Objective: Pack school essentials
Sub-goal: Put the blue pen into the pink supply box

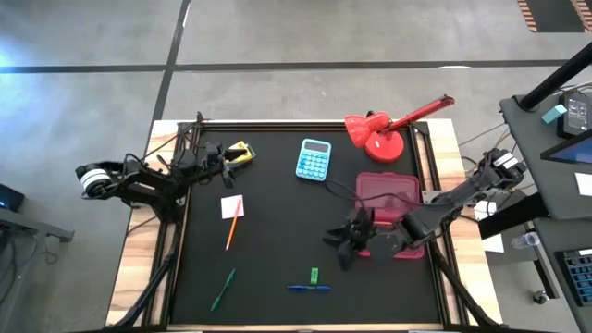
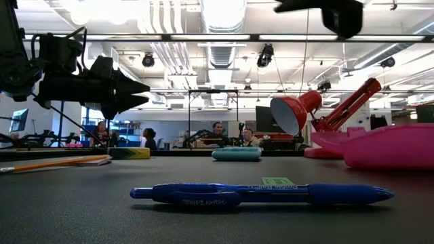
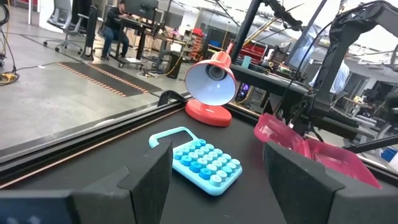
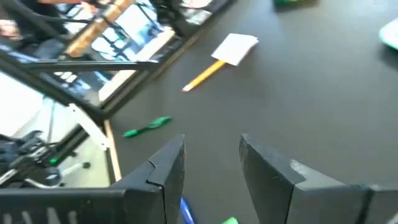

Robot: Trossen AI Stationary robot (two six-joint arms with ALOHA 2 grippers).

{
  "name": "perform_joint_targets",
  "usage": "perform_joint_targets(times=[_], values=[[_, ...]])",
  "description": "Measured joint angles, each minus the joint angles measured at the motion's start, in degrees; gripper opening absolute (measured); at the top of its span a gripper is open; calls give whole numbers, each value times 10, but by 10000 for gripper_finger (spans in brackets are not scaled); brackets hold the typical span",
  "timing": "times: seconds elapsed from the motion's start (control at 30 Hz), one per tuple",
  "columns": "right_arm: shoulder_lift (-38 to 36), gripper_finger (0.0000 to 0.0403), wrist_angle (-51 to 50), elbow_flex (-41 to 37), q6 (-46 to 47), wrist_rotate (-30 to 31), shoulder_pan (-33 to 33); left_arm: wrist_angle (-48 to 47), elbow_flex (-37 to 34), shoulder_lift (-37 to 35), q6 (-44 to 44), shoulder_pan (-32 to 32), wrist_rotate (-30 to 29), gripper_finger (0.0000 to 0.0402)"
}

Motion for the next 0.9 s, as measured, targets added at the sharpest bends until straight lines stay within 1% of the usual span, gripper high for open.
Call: perform_joint_targets(times=[0.1,0.23,0.33,0.47,0.57,0.7,0.9], values=[[29,140,7,7,-8,-15,2,0,0,0,0,0,0,235],[74,139,6,11,21,-70,1,0,0,0,0,0,0,235],[99,139,6,12,41,-92,1,0,0,0,0,0,0,235],[123,139,9,12,91,-96,2,0,0,0,0,0,0,235],[143,139,21,13,128,-111,4,0,0,0,0,0,0,235],[171,139,30,13,158,-126,8,0,0,0,0,0,0,235],[199,139,28,23,211,-128,7,0,0,0,0,0,0,235]])
